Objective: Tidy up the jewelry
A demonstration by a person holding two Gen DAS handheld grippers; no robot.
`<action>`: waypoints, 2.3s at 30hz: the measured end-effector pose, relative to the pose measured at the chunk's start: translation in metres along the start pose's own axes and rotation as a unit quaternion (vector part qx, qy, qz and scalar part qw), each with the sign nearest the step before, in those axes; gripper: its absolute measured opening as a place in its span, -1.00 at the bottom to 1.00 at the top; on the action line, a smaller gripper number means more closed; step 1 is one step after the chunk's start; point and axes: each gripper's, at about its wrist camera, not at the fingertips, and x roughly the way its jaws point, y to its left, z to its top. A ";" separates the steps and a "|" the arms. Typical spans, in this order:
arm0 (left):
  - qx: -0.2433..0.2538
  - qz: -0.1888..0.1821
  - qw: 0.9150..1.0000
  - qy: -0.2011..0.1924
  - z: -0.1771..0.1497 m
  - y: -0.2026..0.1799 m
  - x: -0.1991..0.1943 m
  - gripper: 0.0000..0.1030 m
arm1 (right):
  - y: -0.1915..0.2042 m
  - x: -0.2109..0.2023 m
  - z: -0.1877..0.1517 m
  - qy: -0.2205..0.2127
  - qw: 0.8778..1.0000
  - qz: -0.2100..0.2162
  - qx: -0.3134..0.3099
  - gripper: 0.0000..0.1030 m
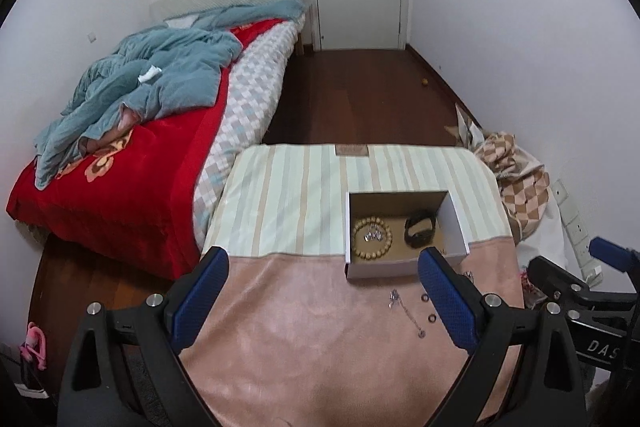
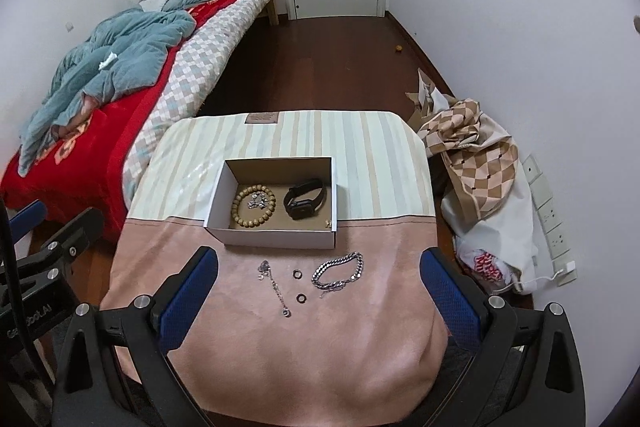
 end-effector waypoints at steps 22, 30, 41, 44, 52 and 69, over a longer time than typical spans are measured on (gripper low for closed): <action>0.030 0.091 0.982 0.165 -0.069 -0.028 0.163 0.88 | -0.087 0.214 -0.057 0.135 0.986 -0.003 0.102 0.32; 0.039 0.082 0.977 0.192 -0.081 -0.036 0.182 0.88 | -0.064 0.240 -0.067 0.135 0.989 -0.030 0.052 -0.79; 0.042 -0.035 0.968 0.247 -0.113 -0.083 0.180 0.86 | -0.109 0.203 -0.084 0.129 0.985 -0.010 0.115 -0.97; 0.049 -0.058 0.964 0.253 -0.119 -0.098 0.181 0.85 | -0.116 0.192 -0.090 0.126 0.985 -0.011 0.119 -0.99; 0.087 -0.083 0.961 0.251 -0.125 -0.127 0.187 0.09 | -0.125 0.181 -0.097 0.126 0.984 -0.010 0.126 -0.99; 0.105 -0.096 0.967 0.210 -0.107 -0.124 0.165 -0.86 | -0.115 0.157 -0.079 0.100 0.987 0.026 0.125 -1.00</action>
